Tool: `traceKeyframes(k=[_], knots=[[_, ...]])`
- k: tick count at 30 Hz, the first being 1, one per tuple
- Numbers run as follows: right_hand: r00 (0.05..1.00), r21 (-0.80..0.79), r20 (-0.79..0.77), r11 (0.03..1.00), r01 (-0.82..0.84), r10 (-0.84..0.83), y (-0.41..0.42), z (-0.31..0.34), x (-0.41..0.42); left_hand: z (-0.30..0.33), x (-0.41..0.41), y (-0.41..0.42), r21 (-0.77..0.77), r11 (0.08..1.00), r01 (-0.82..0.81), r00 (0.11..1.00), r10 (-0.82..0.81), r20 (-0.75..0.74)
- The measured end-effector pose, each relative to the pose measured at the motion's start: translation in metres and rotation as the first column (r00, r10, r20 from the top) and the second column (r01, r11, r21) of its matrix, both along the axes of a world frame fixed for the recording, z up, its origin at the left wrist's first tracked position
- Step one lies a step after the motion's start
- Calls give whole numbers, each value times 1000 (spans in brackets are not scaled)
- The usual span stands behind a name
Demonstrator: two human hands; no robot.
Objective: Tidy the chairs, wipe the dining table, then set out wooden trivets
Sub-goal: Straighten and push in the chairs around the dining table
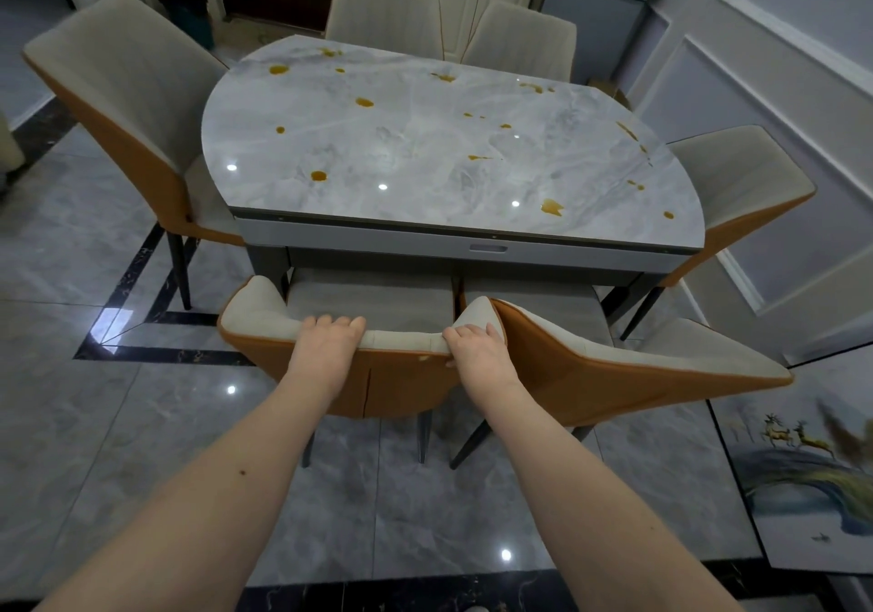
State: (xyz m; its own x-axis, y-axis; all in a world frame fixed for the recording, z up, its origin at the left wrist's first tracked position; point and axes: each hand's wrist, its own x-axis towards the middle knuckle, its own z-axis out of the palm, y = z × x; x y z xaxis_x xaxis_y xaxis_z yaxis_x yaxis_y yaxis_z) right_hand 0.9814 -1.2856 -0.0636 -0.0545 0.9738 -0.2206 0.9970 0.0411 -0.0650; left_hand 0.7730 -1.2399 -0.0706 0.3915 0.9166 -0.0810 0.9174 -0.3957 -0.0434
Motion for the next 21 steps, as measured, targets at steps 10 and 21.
traceKeyframes(k=[10,21], knots=[[1000,-15,-12,1000,6,-7,-5,1,-4,5,-4,-4,-40,999,-10,1000,10,-10],[1000,-30,-24,1000,8,-9,-6,0,-2,2,-3,-5,-49,999,-10,1000,10,-5]])
